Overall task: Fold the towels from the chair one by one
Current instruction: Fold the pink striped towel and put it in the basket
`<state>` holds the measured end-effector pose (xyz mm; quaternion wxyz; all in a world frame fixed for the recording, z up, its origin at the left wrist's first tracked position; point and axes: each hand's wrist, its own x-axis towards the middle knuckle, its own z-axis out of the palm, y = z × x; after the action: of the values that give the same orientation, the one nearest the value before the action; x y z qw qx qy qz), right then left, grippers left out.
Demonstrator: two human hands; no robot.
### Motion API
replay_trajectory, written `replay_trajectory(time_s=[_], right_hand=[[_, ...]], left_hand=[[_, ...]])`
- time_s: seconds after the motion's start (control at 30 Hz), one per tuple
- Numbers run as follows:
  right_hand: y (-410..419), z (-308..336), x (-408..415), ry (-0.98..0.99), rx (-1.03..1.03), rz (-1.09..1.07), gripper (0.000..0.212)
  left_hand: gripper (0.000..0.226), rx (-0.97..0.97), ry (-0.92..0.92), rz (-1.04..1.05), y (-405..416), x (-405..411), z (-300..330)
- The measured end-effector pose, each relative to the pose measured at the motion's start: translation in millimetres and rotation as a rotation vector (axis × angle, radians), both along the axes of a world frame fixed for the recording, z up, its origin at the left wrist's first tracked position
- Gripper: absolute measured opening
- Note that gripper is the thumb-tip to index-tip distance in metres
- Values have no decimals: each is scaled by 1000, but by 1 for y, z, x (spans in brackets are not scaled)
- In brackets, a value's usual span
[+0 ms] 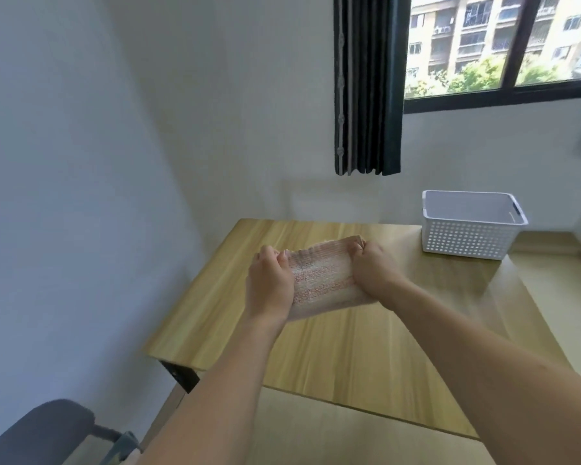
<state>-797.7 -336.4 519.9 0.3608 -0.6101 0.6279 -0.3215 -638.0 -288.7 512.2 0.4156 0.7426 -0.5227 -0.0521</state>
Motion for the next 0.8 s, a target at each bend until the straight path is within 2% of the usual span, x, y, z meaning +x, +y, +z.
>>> replay_trajectory(time_s=[0.3,0.53,0.63,0.8], right_hand=[[-91,15,-168,7,-51,117,43],[-153,19,-262,52,-52,203,49],[-180,6,-300,-17,-76,193,46],[-241,-9,-375,-13,-179,238,32]], left_hand=[[21,-160,7,65,-80,-169,11],[23,-154,87,114,-117,-272,19],[25,-142,121,86,-147,-306,8],[26,-99,236,43,-202,-380,-13]])
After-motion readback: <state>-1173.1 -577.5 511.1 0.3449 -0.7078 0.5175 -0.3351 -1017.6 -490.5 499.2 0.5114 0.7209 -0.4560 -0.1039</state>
